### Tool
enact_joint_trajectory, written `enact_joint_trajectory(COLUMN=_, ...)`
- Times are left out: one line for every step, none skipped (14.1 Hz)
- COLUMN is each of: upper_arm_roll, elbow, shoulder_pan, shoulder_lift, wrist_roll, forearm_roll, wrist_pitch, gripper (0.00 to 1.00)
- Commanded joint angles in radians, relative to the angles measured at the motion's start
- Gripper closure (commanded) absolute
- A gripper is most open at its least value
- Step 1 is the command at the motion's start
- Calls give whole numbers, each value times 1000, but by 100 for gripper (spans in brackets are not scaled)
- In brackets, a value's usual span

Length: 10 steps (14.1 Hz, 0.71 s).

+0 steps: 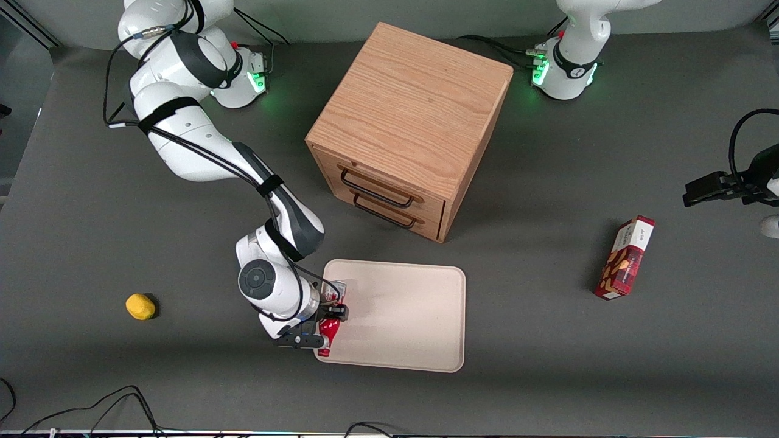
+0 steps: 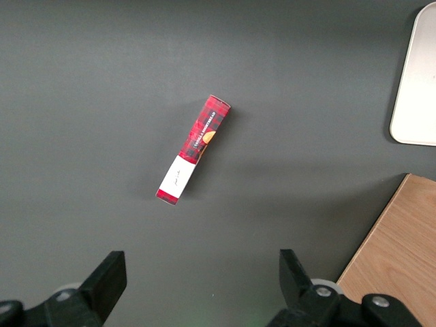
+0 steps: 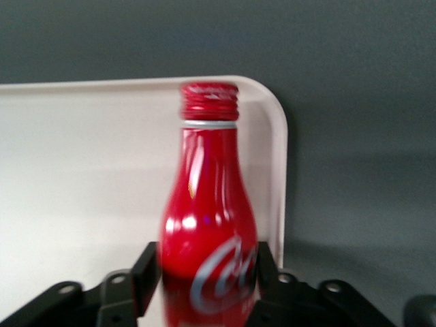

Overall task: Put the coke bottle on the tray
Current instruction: 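Lower the bottle onto the tray and open the right gripper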

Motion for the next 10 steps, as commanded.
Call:
enact_joint_trajectory(upper_arm_roll=-14, elbow=-31, shoulder_pan=9, shoulder_lift=-8, wrist_roll=42, forearm_roll=-45, wrist_pitch=64, gripper=0)
enact_joint_trajectory(upper_arm_roll=-16, elbow=-34, shoulder_pan=7, shoulder_lift=-11, wrist_roll=44, forearm_roll=-48, wrist_pitch=69, gripper=0)
enact_joint_trajectory(upper_arm_roll=-16, elbow=-37, shoulder_pan=7, shoulder_lift=-18, wrist_roll=47, forearm_roll=-48, wrist_pitch=69, gripper=0)
enact_joint_trajectory(upper_arm_roll=-16, elbow=-49, shoulder_pan=6, shoulder_lift=-29, wrist_roll=54, forearm_roll=-48, wrist_pitch=67, gripper=0)
enact_joint_trajectory(upper_arm_roll=-16, elbow=-66, shoulder_pan=4, shoulder_lift=-47, wrist_roll=56, forearm_roll=-48, wrist_pitch=66, gripper=0)
enact_joint_trajectory(upper_arm_roll=-16, elbow=-86, shoulder_pan=-3, shoulder_lift=-75, wrist_roll=54, forearm_roll=-48, wrist_pitch=60, gripper=0)
enact_joint_trajectory(upper_arm_roll=-16, elbow=-113, shoulder_pan=-11, shoulder_lift=-115, wrist_roll=54, forearm_roll=-48, wrist_pitch=38, gripper=0)
enact_joint_trajectory(upper_arm_roll=-17, elbow=-130, shoulder_pan=-20, shoulder_lift=-159, wrist_roll=45, forearm_roll=-48, wrist_pitch=-9, gripper=0)
enact_joint_trajectory(upper_arm_roll=-16, elbow=-132, shoulder_pan=-39, shoulder_lift=-202, wrist_roll=41, forearm_roll=-48, wrist_pitch=-69, gripper=0)
enact_joint_trajectory(upper_arm_roll=-16, elbow=-132, shoulder_pan=-49, shoulder_lift=-245, wrist_roll=38, forearm_roll=-48, wrist_pitch=-134, gripper=0)
